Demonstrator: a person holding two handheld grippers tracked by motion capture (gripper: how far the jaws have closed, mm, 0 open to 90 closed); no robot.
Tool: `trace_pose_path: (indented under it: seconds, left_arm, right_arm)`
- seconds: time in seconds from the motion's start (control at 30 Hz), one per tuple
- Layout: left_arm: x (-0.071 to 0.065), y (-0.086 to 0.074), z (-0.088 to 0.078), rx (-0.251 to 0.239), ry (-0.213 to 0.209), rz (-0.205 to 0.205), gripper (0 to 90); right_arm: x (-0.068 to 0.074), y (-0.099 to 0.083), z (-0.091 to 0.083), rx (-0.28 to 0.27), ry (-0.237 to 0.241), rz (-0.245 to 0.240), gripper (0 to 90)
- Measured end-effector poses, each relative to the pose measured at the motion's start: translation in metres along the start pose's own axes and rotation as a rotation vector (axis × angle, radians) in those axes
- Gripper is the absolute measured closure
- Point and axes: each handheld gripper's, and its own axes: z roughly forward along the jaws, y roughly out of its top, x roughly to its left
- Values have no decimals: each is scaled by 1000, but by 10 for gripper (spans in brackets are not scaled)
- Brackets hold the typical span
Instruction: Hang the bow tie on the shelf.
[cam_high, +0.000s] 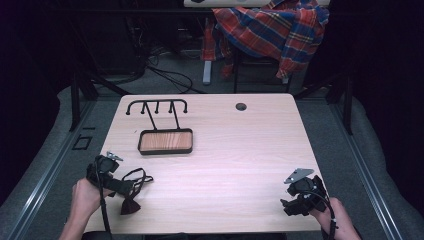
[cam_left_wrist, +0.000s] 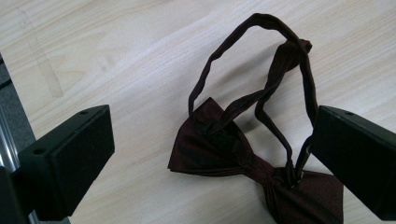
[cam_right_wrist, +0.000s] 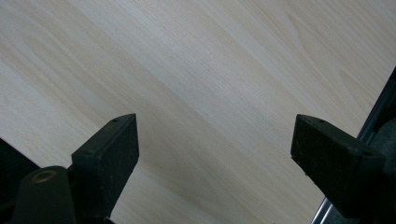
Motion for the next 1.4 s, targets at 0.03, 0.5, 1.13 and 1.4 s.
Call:
trace_pose_path:
  seconds: [0.03, 0.5, 1.13, 1.4]
  left_arm:
    - [0, 0, 0, 0, 0, 0, 1]
    - [4, -1, 6, 33, -8, -9, 1]
    - [3, 11, 21, 64, 16, 32, 41]
    - [2, 21, 34, 85, 0, 47, 165]
  right_arm:
    - [0, 0, 0, 0, 0, 0, 150]
    - [1, 1, 0, 6, -1, -5, 150]
    - [2, 2, 1, 17, -8, -8, 150]
    - [2, 2, 1, 24, -13, -11, 150]
